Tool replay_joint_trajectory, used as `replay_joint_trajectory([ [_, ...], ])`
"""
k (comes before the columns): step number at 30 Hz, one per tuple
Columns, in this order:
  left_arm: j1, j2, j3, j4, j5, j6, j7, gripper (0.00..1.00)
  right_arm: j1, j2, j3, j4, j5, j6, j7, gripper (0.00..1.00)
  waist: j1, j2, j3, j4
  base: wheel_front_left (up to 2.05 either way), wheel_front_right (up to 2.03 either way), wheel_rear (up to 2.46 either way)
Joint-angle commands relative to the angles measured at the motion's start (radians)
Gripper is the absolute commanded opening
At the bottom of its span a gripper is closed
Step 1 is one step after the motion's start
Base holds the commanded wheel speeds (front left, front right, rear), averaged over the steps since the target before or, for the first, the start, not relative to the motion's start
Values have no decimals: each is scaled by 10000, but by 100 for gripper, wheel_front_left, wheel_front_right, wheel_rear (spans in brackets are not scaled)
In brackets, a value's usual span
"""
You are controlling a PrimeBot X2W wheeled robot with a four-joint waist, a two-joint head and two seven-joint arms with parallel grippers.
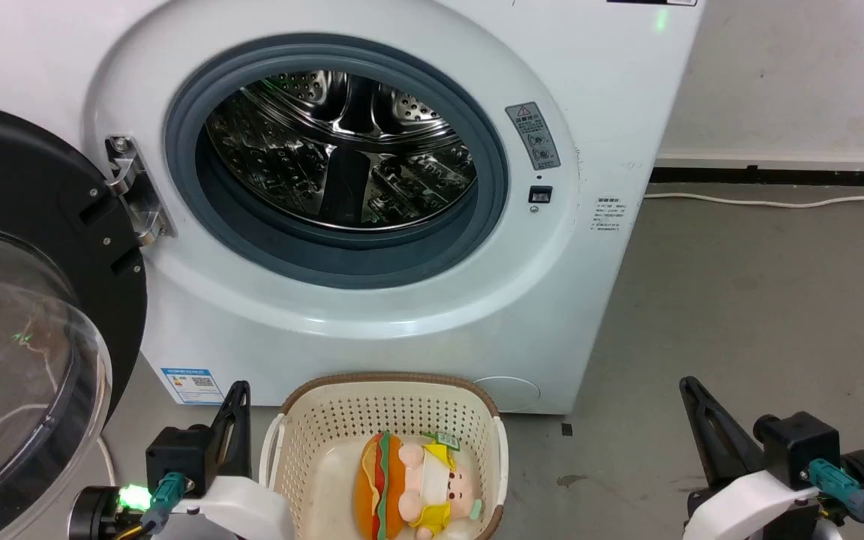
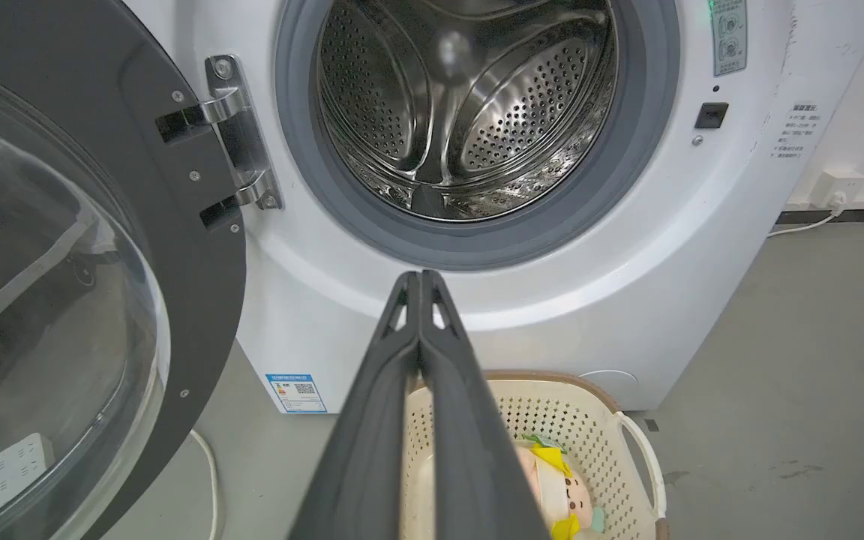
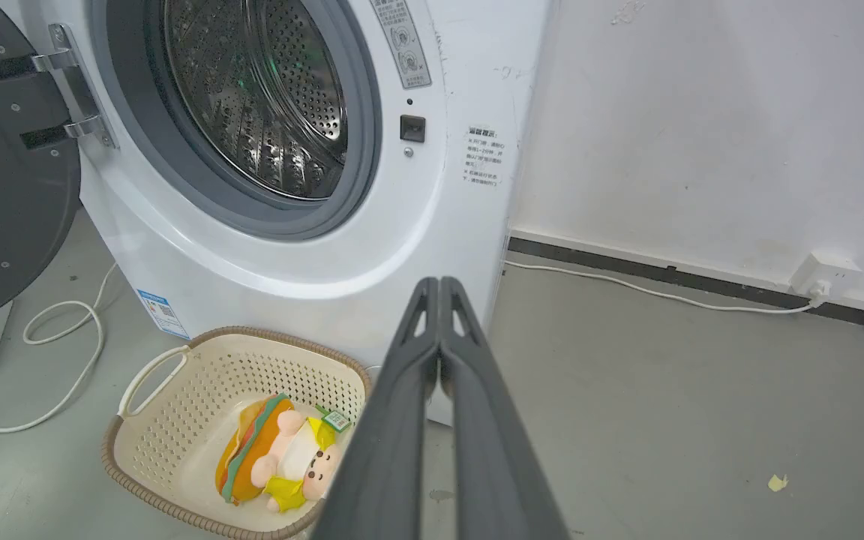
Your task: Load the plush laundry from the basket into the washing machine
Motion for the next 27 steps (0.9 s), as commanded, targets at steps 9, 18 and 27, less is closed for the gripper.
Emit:
replay_joint_trajectory([
  [9,-150,1,3,-41,26,-57,3,0,-118,-6,-24,-41,-76,6,14,0,0,0,0,0,0,0,0],
  [18,-150,1,3,-41,26,-57,3,0,-118,-6,-24,-41,-76,6,14,0,0,0,0,0,0,0,0],
  [27,3,0,-28,-11,-42,-30,-98,100,16,0,-25,-16,47,0,-101,100,0,0,14,-3,0,0,0],
])
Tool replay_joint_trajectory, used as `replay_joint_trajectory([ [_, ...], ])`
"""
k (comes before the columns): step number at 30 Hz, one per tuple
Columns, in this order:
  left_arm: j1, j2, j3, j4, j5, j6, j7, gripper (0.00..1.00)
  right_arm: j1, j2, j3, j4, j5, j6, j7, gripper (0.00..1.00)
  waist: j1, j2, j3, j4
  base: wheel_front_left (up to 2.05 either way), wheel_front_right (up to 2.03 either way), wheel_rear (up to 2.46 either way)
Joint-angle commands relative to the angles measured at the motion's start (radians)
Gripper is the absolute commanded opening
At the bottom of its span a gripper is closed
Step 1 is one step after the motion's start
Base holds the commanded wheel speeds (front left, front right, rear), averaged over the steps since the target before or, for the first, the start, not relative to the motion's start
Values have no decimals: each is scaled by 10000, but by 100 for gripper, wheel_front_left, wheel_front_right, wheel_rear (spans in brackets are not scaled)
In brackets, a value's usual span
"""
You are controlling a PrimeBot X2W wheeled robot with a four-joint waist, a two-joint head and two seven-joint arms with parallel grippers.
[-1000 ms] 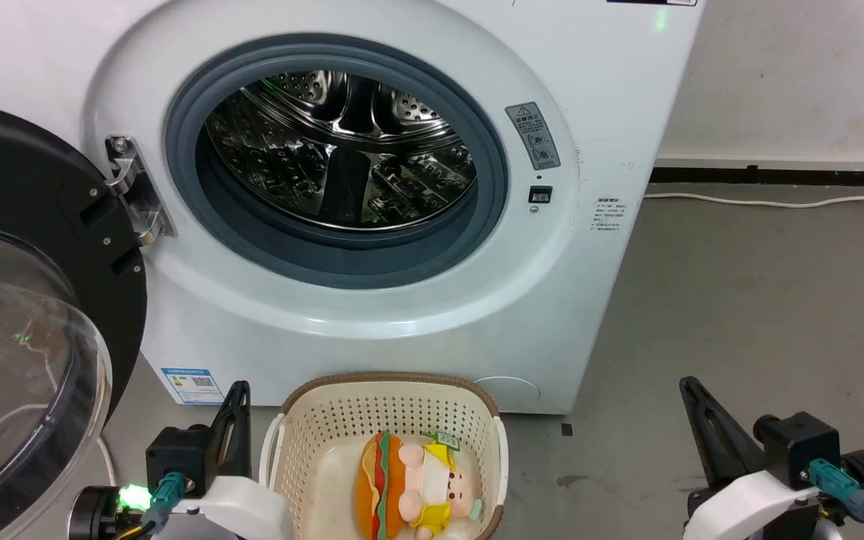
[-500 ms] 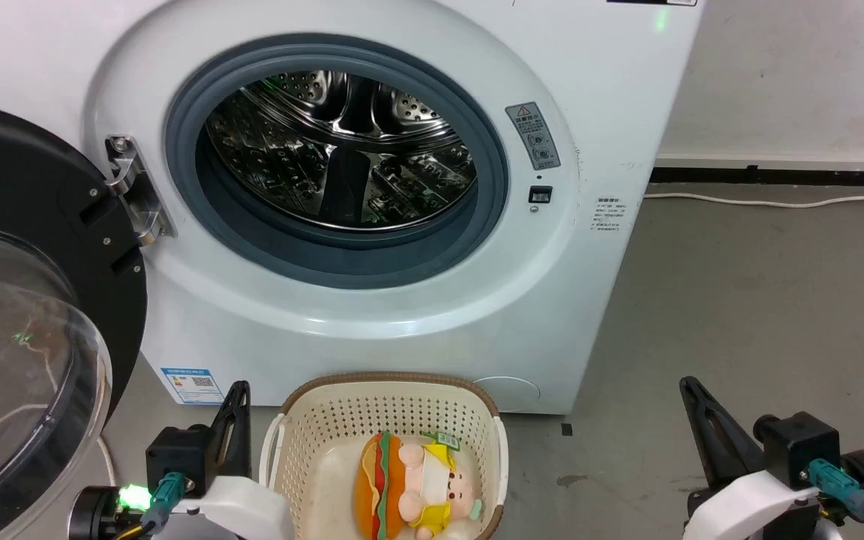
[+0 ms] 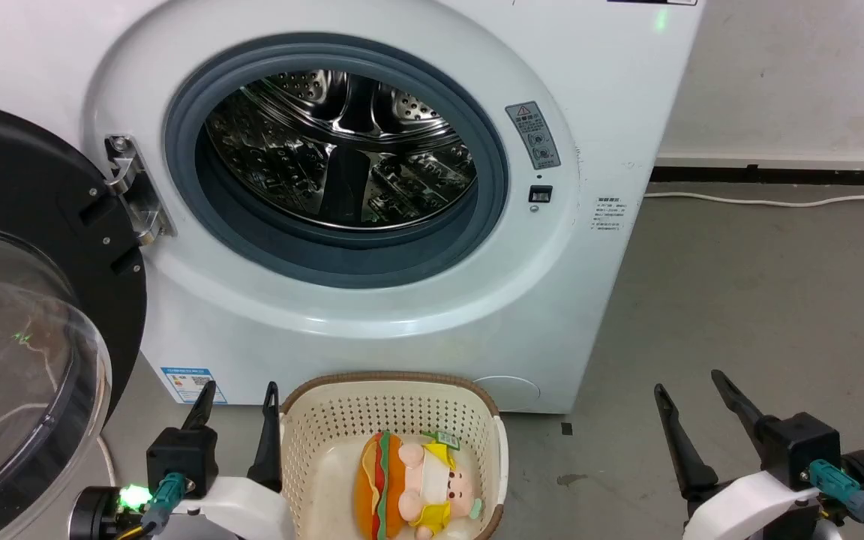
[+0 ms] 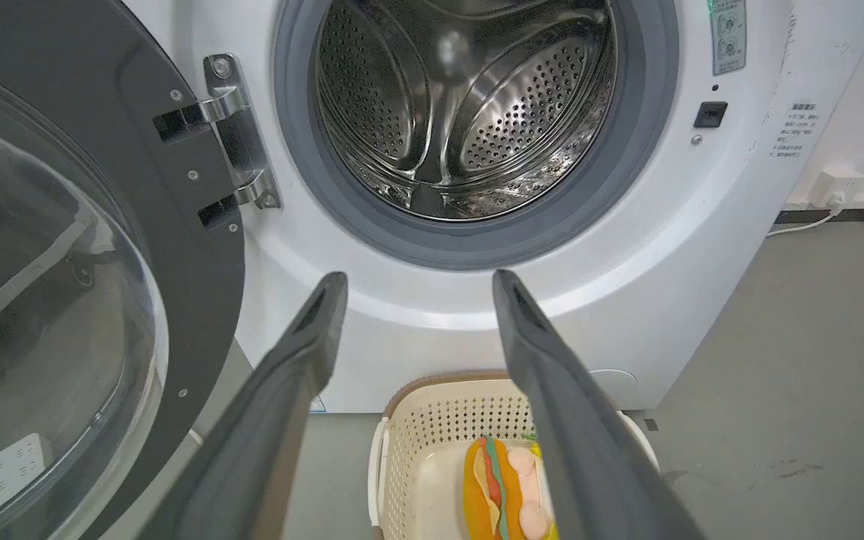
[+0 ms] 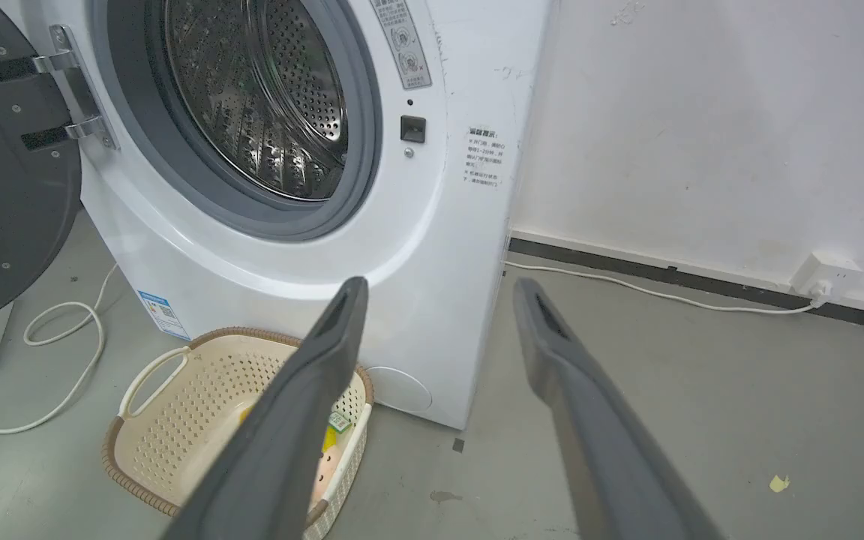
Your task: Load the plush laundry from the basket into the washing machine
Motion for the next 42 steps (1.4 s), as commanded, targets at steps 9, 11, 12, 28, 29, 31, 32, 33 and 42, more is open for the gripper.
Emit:
replay_joint_trajectory([
  [9,-49,55,-177,80,-178,-149,-269,100,-2,-1,-89,-188,118,1,-267,100,0,0,167,-38,0,0,0],
  [11,-131,112,-276,220,-300,-193,-353,100,-19,-1,-92,-204,163,1,-351,100,0,0,351,-88,0,0,0],
  [12,-164,137,-319,260,-336,-204,-374,100,-34,-1,-93,-207,173,1,-371,100,0,0,412,-106,0,0,0],
  [28,-1190,747,-1135,1391,-930,-379,-690,100,-429,-2,-34,-417,637,2,-704,100,0,0,1725,-536,0,0,0],
  [29,-1292,794,-1219,1487,-972,-390,-704,100,-448,-2,-29,-429,659,2,-725,100,0,0,1808,-555,0,0,0],
  [31,-1494,874,-1365,1699,-1087,-412,-730,100,-488,-2,-5,-451,700,2,-766,100,0,0,1970,-601,0,0,0],
  [32,-1594,906,-1428,1818,-1164,-423,-729,100,-512,-2,8,-469,723,2,-787,100,0,0,2053,-627,0,0,0],
  [33,-1698,940,-1493,1941,-1239,-434,-718,100,-536,-2,25,-483,770,2,-808,100,0,0,2139,-653,0,0,0],
  [42,-2660,1323,-2217,3172,-1659,-532,-607,100,-773,-2,173,-702,1183,2,-995,100,0,0,3018,-969,0,0,0],
])
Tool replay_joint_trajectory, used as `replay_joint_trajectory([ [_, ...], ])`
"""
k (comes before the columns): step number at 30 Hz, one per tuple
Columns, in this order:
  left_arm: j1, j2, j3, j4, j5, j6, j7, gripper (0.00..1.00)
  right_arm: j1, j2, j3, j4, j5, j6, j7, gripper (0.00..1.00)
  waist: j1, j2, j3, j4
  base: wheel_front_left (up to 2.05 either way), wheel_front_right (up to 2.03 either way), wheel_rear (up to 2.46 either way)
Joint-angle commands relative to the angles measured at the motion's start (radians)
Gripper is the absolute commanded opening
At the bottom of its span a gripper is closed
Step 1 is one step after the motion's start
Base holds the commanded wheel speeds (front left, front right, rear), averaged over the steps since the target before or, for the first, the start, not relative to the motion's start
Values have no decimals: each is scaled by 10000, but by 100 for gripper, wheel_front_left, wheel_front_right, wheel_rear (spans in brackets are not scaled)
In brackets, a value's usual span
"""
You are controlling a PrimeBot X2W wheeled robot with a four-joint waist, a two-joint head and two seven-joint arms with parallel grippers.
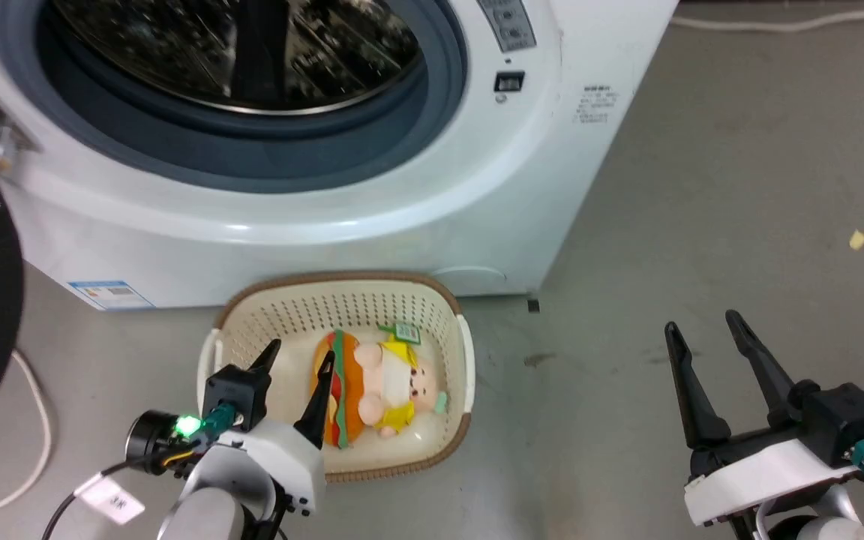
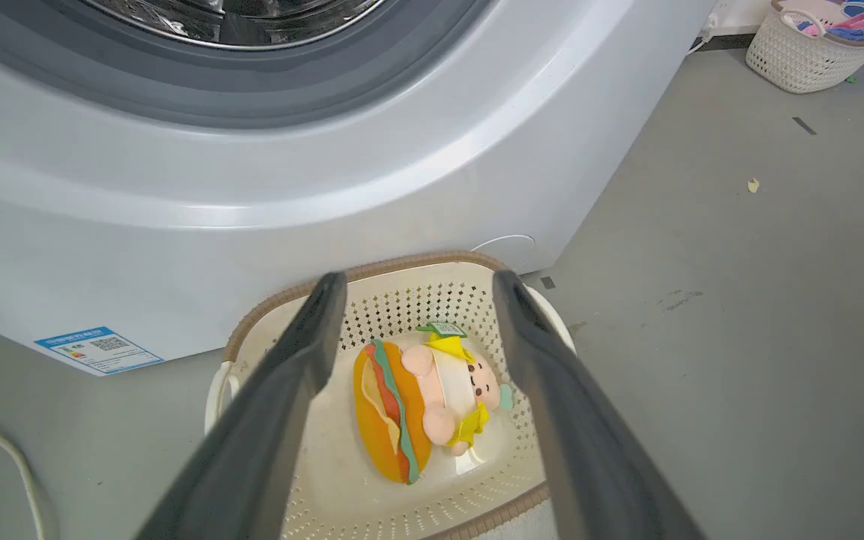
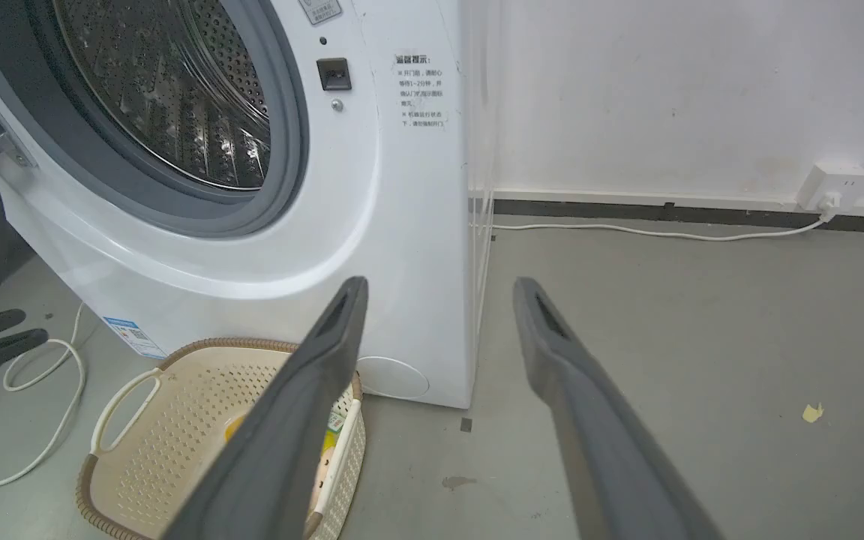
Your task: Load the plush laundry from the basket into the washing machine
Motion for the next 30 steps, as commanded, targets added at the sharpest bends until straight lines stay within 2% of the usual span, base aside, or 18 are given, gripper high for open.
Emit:
replay_joint_trajectory([
  [1,-342,123,-181,299,-155,-54,16,100,-192,-3,50,-126,120,2,-126,100,-2,0,307,-155,0,0,0],
  [11,-1329,657,-825,1784,-880,-163,388,100,-367,-3,296,-350,550,3,-334,100,-2,0,1282,-607,0,0,0],
  [30,-3429,2112,-1935,4150,-1959,-370,1223,100,-799,-4,821,-593,1167,4,-729,100,-2,0,3351,-1579,0,0,0],
])
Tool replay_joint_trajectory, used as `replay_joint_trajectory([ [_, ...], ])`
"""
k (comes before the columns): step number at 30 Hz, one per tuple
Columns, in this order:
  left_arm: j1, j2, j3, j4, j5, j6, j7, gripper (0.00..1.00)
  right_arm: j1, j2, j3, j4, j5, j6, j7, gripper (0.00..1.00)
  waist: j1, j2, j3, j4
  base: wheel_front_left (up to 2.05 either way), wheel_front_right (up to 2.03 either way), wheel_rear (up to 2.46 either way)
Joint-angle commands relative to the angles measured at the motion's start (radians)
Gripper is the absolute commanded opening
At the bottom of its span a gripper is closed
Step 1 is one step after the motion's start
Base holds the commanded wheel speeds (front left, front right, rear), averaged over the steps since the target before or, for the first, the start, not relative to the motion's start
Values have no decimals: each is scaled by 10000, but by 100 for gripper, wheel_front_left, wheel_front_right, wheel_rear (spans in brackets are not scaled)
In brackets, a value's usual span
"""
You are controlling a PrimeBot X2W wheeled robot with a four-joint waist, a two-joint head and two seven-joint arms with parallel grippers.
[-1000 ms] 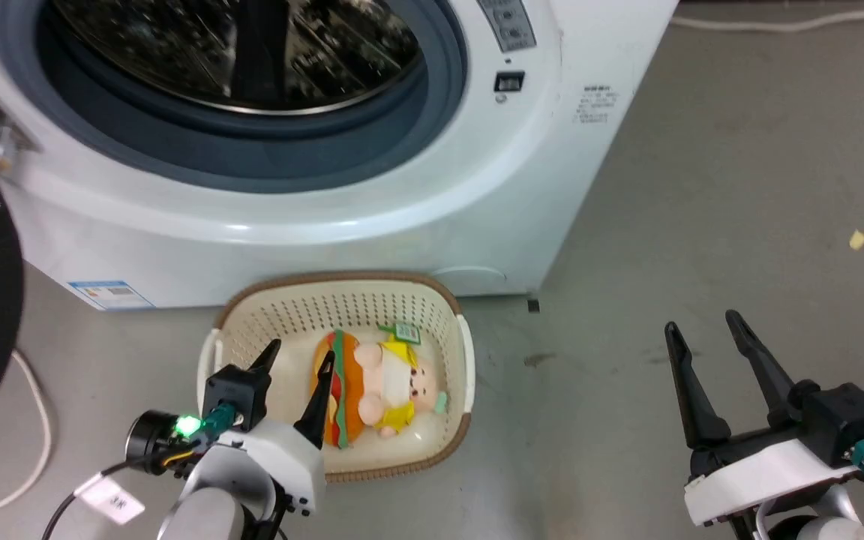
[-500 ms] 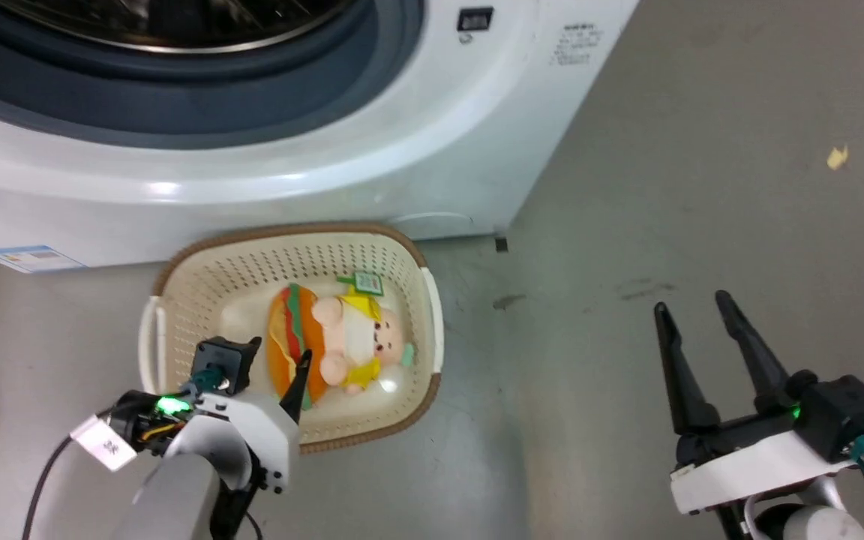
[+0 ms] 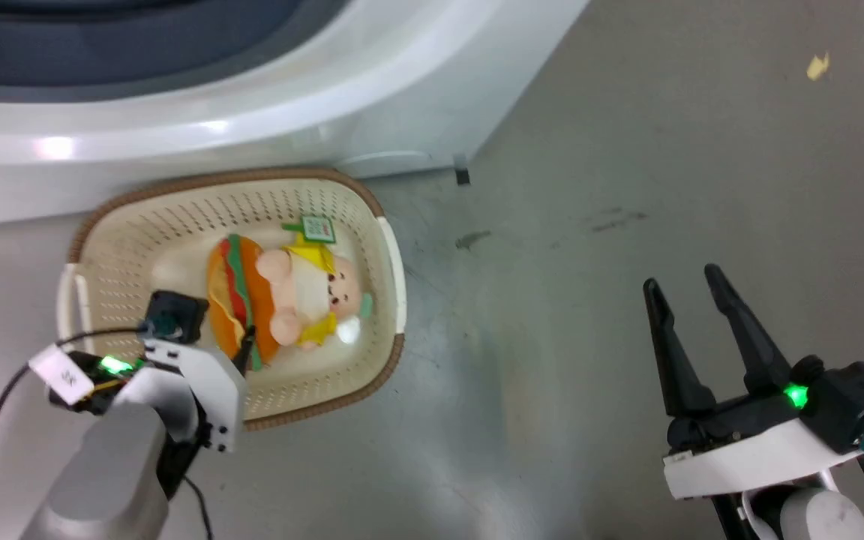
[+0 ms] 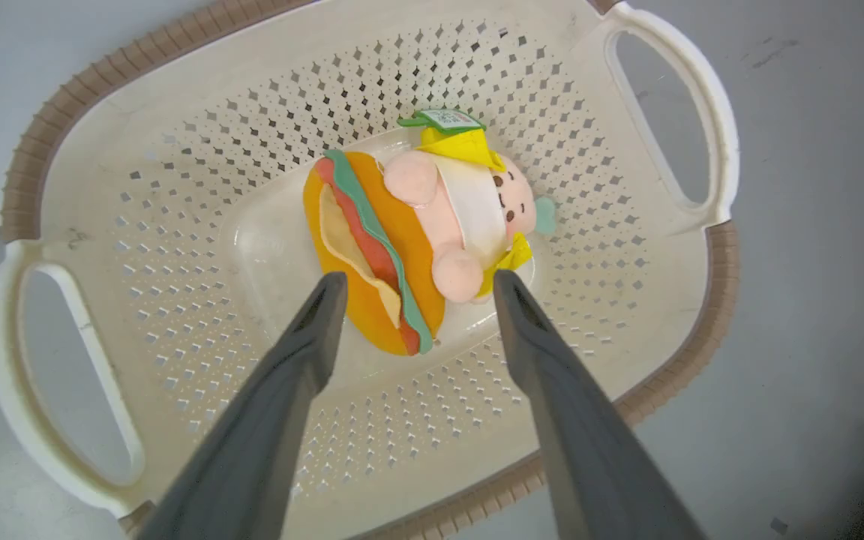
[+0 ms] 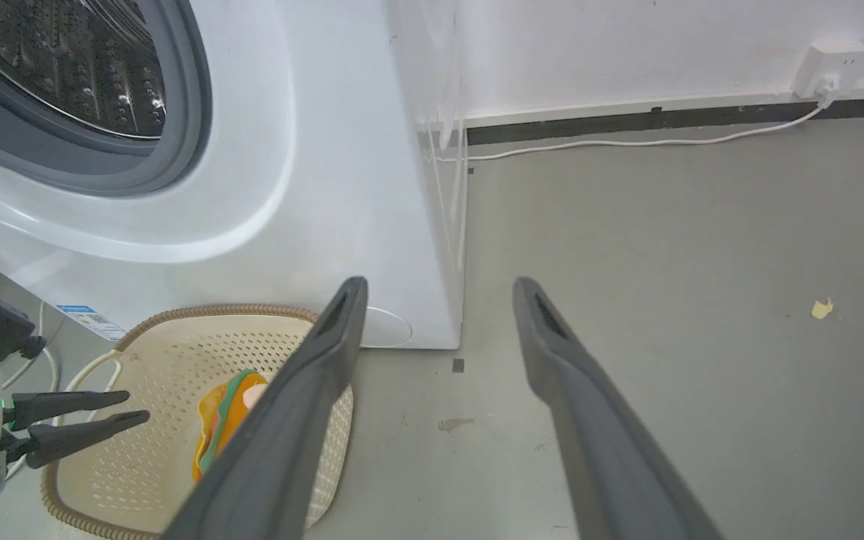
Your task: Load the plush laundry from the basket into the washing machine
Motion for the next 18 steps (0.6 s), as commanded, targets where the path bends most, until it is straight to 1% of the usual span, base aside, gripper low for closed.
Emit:
replay_joint_trajectory([
  [1,-421,206,-263,354,-136,-65,244,100,-244,-4,53,-92,171,4,-120,100,-1,-1,377,-253,0,0,0],
  [5,-765,353,-528,677,-261,-97,622,100,-272,-4,213,-114,228,4,-183,100,-1,-1,649,-382,0,0,0],
  [8,-1367,609,-792,1072,-381,-62,854,100,-304,-4,403,-261,371,4,-266,100,-1,-1,1074,-573,0,0,0],
  [14,-2086,840,-1098,1555,-589,-43,1152,100,-358,-5,520,-393,542,4,-370,100,-1,-1,1554,-721,0,0,0],
  [18,-2768,1079,-1468,2081,-757,-69,1577,100,-432,-5,552,-548,599,5,-474,100,-1,-1,2007,-872,0,0,0],
])
